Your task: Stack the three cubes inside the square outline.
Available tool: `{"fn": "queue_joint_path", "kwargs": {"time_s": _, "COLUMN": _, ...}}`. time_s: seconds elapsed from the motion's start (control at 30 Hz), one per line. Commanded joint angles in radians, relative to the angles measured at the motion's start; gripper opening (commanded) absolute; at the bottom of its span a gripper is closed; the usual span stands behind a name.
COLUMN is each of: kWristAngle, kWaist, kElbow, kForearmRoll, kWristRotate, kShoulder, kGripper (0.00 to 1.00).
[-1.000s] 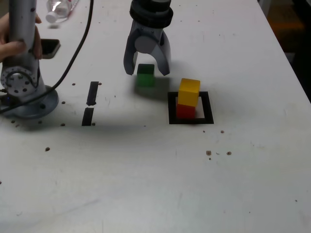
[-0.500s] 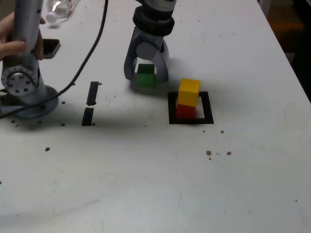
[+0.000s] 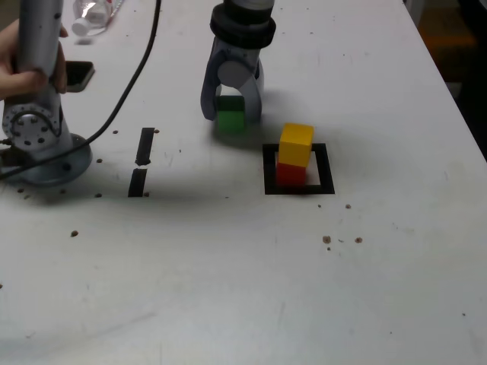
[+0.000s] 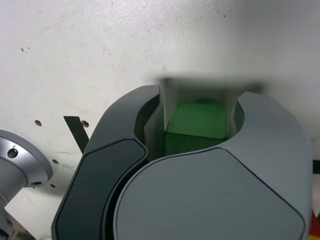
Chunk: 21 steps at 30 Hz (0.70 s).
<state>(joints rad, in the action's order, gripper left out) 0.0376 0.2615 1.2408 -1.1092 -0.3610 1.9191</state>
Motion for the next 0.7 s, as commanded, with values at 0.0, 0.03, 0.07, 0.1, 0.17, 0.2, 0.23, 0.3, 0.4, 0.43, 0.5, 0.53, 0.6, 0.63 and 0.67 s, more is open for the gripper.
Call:
{"fn": "queue_joint_path", "kwargs": {"time_s": 0.0, "kWristAngle": 0.001, "kWaist": 0.001, "kElbow": 0.007, "kForearmRoll": -0.008, "kWristRotate": -0.001, "kShoulder": -0.019, "kGripper": 0.26}}
{"fn": "queue_joint_path", "kwargs": {"time_s": 0.03, "kWristAngle": 0.001, "kWaist": 0.0, "kElbow": 0.01, "kForearmRoll": -0.013, "kWristRotate": -0.001, "kShoulder": -0.028, "kGripper": 0.26}}
{"fn": "queue_joint_path", "kwargs": {"time_s": 0.07, "kWristAngle": 0.001, "kWaist": -0.001, "kElbow": 0.014, "kForearmRoll": -0.019, "kWristRotate": 0.0, "kShoulder": -0.038, "kGripper": 0.26}}
{"fn": "queue_joint_path", "kwargs": {"time_s": 0.1, "kWristAngle": 0.001, "kWaist": -0.002, "kElbow": 0.019, "kForearmRoll": -0.027, "kWristRotate": 0.001, "kShoulder": -0.049, "kGripper": 0.26}}
{"fn": "queue_joint_path", "kwargs": {"time_s": 0.17, "kWristAngle": 0.001, "kWaist": -0.007, "kElbow": 0.03, "kForearmRoll": -0.047, "kWristRotate": 0.005, "kShoulder": -0.069, "kGripper": 0.26}}
{"fn": "queue_joint_path", "kwargs": {"time_s": 0.2, "kWristAngle": 0.001, "kWaist": -0.011, "kElbow": 0.037, "kForearmRoll": -0.059, "kWristRotate": 0.008, "kShoulder": -0.079, "kGripper": 0.26}}
{"fn": "queue_joint_path", "kwargs": {"time_s": 0.23, "kWristAngle": 0.001, "kWaist": -0.016, "kElbow": 0.045, "kForearmRoll": -0.072, "kWristRotate": 0.012, "kShoulder": -0.089, "kGripper": 0.26}}
{"fn": "queue_joint_path", "kwargs": {"time_s": 0.3, "kWristAngle": 0.001, "kWaist": -0.03, "kElbow": 0.066, "kForearmRoll": -0.105, "kWristRotate": 0.023, "kShoulder": -0.107, "kGripper": 0.26}}
{"fn": "queue_joint_path", "kwargs": {"time_s": 0.4, "kWristAngle": 0.002, "kWaist": -0.057, "kElbow": 0.099, "kForearmRoll": -0.149, "kWristRotate": 0.044, "kShoulder": -0.127, "kGripper": 0.26}}
{"fn": "queue_joint_path", "kwargs": {"time_s": 0.43, "kWristAngle": 0.002, "kWaist": -0.066, "kElbow": 0.11, "kForearmRoll": -0.162, "kWristRotate": 0.052, "kShoulder": -0.132, "kGripper": 0.26}}
{"fn": "queue_joint_path", "kwargs": {"time_s": 0.5, "kWristAngle": 0.004, "kWaist": -0.091, "kElbow": 0.138, "kForearmRoll": -0.19, "kWristRotate": 0.071, "kShoulder": -0.141, "kGripper": 0.26}}
{"fn": "queue_joint_path", "kwargs": {"time_s": 0.53, "kWristAngle": 0.004, "kWaist": -0.103, "kElbow": 0.151, "kForearmRoll": -0.202, "kWristRotate": 0.08, "kShoulder": -0.144, "kGripper": 0.26}}
{"fn": "queue_joint_path", "kwargs": {"time_s": 0.6, "kWristAngle": 0.005, "kWaist": -0.126, "kElbow": 0.178, "kForearmRoll": -0.228, "kWristRotate": 0.098, "kShoulder": -0.149, "kGripper": 0.26}}
{"fn": "queue_joint_path", "kwargs": {"time_s": 0.63, "kWristAngle": 0.005, "kWaist": -0.139, "kElbow": 0.192, "kForearmRoll": -0.241, "kWristRotate": 0.107, "kShoulder": -0.15, "kGripper": 0.26}}
{"fn": "queue_joint_path", "kwargs": {"time_s": 0.67, "kWristAngle": 0.004, "kWaist": -0.151, "kElbow": 0.206, "kForearmRoll": -0.254, "kWristRotate": 0.116, "kShoulder": -0.151, "kGripper": 0.26}}
